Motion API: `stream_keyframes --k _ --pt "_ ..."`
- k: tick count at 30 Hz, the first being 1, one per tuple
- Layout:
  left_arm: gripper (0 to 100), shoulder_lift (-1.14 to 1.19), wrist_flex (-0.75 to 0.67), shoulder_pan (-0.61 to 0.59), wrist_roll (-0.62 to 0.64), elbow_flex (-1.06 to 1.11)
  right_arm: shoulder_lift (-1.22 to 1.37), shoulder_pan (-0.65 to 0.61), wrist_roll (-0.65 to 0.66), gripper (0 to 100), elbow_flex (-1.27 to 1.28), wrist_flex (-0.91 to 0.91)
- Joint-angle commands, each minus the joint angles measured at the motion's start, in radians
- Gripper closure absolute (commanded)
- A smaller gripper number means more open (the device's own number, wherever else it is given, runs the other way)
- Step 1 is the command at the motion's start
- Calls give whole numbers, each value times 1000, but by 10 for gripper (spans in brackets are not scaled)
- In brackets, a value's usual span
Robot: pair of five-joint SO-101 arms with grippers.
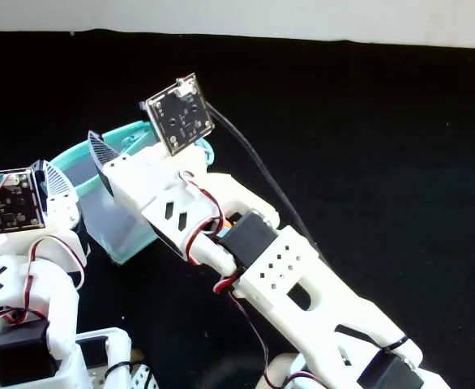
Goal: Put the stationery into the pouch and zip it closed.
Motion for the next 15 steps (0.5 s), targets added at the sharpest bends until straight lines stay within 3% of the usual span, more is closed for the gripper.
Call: stream_keyframes --k 1,15 --pt "992 62 12 -10 -8 59 -59 21 0 721 -24 -7" --pt "992 53 12 -8 -6 59 -142 349 2 721 -137 157"
